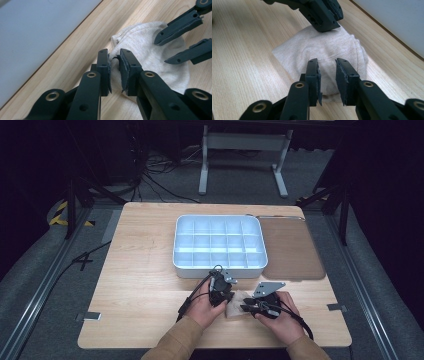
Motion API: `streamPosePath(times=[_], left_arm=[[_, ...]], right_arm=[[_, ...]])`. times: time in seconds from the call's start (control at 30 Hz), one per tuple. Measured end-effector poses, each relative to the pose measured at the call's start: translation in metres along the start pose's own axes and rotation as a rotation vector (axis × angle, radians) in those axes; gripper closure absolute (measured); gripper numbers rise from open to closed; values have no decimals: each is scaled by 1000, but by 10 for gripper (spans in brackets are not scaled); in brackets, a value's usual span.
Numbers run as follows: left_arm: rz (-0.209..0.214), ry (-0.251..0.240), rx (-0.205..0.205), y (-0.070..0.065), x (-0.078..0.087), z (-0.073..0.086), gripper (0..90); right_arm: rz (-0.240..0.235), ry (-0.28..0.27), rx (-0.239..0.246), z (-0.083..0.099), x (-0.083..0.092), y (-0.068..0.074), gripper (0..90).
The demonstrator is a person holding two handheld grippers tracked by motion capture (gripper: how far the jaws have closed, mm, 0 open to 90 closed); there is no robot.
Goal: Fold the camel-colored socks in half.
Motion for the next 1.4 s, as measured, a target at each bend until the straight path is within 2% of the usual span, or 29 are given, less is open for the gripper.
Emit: streamPosePath(times=[0.13,0.2,0.27,0.33,0.43,0.5,0.67,0.8,1.0,1.07,1.2,1.23,1.33,1.4], left_arm=[[-7,-3,4,-1,-2,0,808],[-7,-3,0,-2,-2,1,808],[-9,-5,1,-2,-1,1,807],[-14,-12,-14,-1,2,1,799],[4,-31,-2,-2,8,1,785],[14,-37,-9,0,14,1,772],[54,-46,12,0,29,2,665],[65,-47,2,0,40,4,647],[55,-28,18,8,49,9,657],[50,-17,36,11,49,12,667],[46,-11,39,14,48,16,676],[46,-3,44,15,47,17,679],[50,14,47,16,43,19,685],[54,44,45,15,39,21,698]], right_arm=[[9,-3,3,3,3,-2,712],[-2,-5,-44,9,6,-6,713],[-5,-20,-58,12,6,-7,715],[4,-14,-44,11,6,-5,713],[2,-2,-38,8,8,-4,710],[4,-7,-28,5,10,-3,717],[5,-49,-8,-4,14,-1,724],[8,-73,-1,-9,16,-2,725],[-9,-60,-7,-12,8,-4,769],[-16,-42,-4,-12,4,-5,792],[-9,7,4,-11,-5,-7,811],[0,18,1,-9,-9,-9,813],[-14,1,-48,-8,-9,-10,816],[-13,-8,-59,-7,-9,-11,818]])
Point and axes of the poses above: each handheld gripper's, and its own axes: x roughly backward along the jaws, z roughly out of its underside, y roughly to its left, the point moved 2 cm from there along -x, roughly forward along the jaws, and after that the axes turned 9 degrees about -z, right-handed, at the moved point
